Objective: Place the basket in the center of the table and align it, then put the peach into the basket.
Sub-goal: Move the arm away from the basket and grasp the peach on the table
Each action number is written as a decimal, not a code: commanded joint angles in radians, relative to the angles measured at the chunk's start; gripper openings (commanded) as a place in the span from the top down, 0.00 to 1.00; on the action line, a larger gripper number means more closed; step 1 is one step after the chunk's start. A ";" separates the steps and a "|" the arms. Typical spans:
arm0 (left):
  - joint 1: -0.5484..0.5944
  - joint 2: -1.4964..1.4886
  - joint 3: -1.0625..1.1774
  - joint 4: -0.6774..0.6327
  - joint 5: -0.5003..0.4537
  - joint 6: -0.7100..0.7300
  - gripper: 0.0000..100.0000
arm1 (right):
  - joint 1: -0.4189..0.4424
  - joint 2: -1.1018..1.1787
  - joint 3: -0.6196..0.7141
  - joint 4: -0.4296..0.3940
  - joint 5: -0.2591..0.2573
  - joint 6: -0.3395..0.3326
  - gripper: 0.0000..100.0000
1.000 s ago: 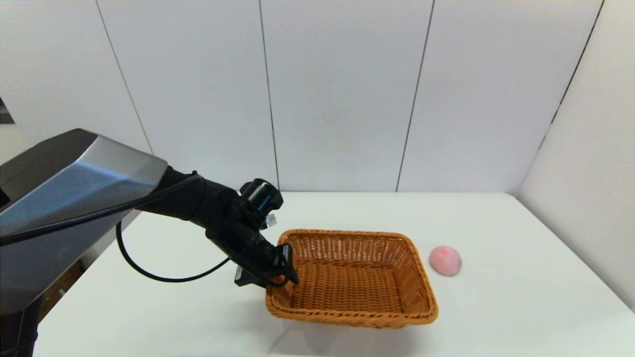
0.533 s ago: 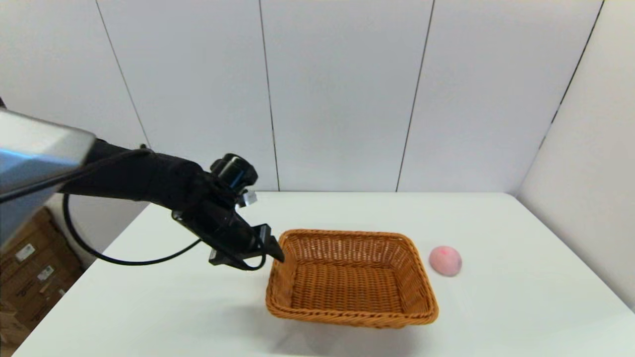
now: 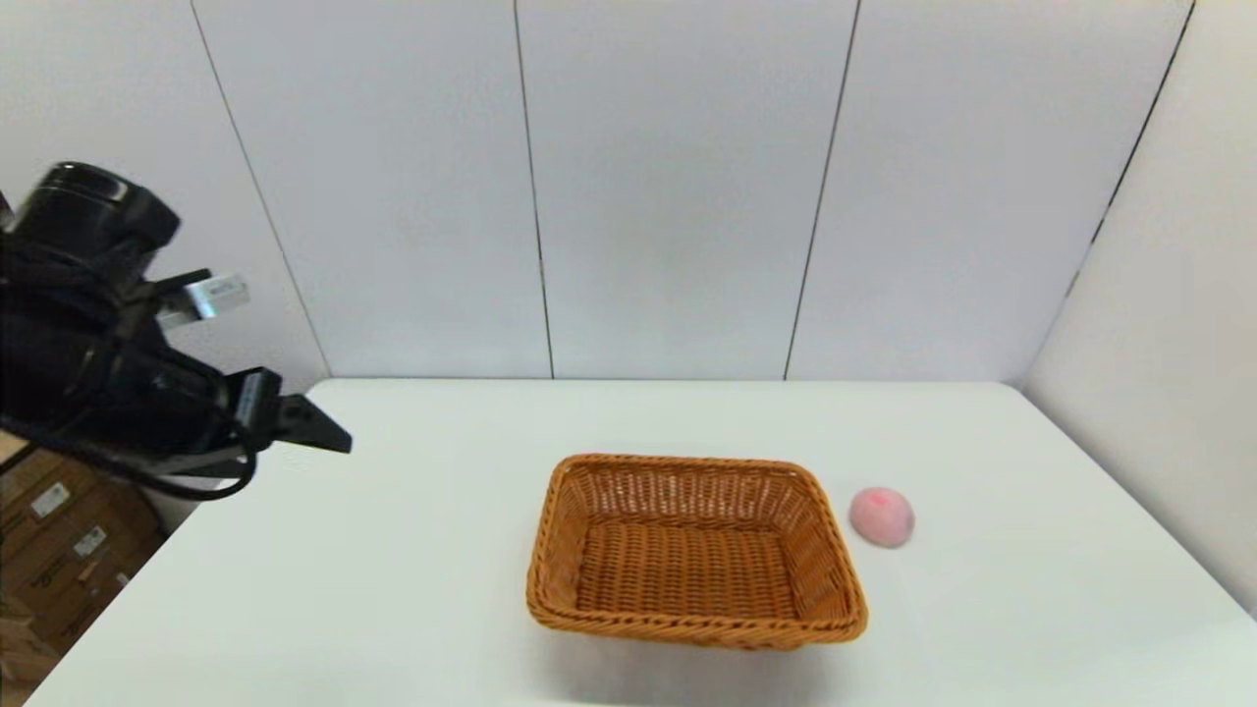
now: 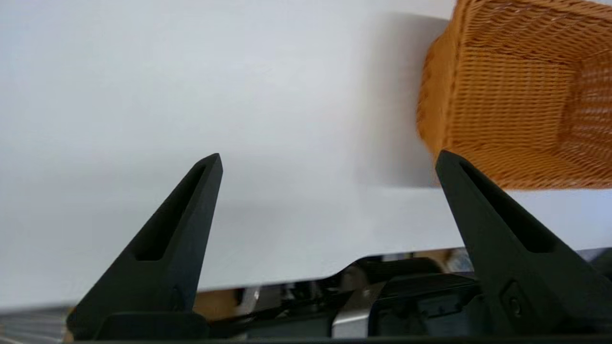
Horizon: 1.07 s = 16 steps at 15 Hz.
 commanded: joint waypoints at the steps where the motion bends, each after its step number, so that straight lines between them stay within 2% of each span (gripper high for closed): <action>1: 0.050 -0.410 0.228 0.031 0.125 0.034 0.00 | 0.000 0.001 0.000 0.002 -0.001 0.000 0.00; 4: 0.050 -0.586 0.311 0.034 0.151 0.049 0.00 | 0.000 0.001 0.000 0.002 -0.001 0.000 0.00; 8: 0.050 -0.744 0.469 0.023 0.306 0.143 0.00 | 0.000 0.001 0.000 0.002 0.001 0.001 0.00; 13: 0.050 -1.036 0.618 0.019 0.311 0.233 0.00 | 0.000 0.001 0.000 0.002 0.001 0.001 0.00; 16: 0.050 -1.169 0.733 -0.098 0.309 0.238 0.00 | 0.001 0.001 0.000 0.002 0.001 0.001 0.00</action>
